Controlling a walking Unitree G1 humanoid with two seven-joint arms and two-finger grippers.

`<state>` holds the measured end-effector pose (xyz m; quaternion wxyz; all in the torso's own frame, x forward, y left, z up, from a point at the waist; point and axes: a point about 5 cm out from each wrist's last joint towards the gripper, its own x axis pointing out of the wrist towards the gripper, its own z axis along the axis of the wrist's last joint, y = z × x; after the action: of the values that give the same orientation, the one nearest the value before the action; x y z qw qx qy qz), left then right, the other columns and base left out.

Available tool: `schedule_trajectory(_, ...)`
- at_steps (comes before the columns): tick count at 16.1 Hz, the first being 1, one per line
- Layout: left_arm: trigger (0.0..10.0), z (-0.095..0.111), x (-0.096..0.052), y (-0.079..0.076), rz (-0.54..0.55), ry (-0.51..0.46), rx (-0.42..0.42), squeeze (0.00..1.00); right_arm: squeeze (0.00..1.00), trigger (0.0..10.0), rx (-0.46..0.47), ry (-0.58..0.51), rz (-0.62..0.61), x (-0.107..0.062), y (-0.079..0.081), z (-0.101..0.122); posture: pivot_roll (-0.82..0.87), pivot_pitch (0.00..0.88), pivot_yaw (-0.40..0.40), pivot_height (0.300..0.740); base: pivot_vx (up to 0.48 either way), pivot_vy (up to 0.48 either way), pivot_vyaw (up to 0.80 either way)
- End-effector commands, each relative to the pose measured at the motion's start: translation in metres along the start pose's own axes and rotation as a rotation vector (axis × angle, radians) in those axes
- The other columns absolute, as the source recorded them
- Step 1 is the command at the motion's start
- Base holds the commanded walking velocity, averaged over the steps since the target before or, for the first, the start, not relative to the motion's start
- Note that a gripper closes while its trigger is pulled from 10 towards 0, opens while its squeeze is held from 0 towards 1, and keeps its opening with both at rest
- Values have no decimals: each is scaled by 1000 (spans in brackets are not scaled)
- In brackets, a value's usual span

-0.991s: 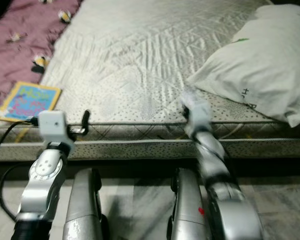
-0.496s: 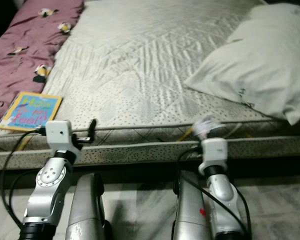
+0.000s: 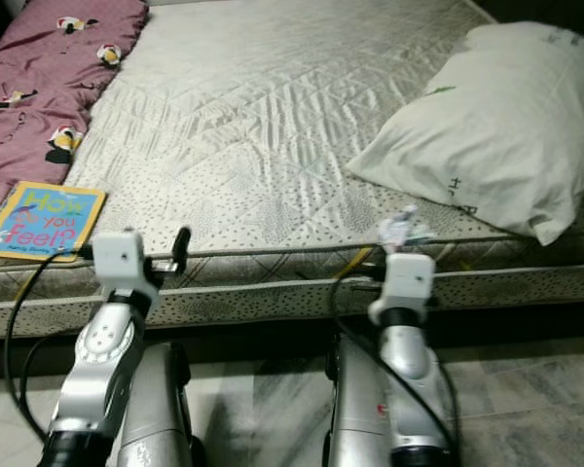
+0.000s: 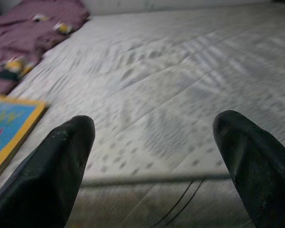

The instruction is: Clean up the room

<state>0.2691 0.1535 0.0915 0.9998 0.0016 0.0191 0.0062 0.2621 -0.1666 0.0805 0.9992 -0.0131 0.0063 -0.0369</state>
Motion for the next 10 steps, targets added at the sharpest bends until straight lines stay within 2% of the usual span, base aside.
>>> schedule_trajectory(1,10000,0,-4,10,43,3,5,0,0,10000,18,-1,16,0,3,4,-45,0,16,483,0,0,0)
schedule_trajectory(4,10000,-2,-10,9,34,7,12,0,0,10000,80,-11,11,5,5,11,-40,0,10,507,0,0,0)
schedule_trajectory(6,10000,0,-7,7,17,-9,15,0,0,10000,137,-16,27,8,8,19,-30,0,3,536,0,0,0)
schedule_trajectory(8,10000,5,-3,4,9,-23,13,0,0,10000,138,-13,31,12,7,21,-31,0,-9,559,0,0,0)
schedule_trajectory(10,10000,4,-2,4,27,-22,1,0,0,10000,225,3,-5,18,5,25,-38,0,-12,578,0,0,0)
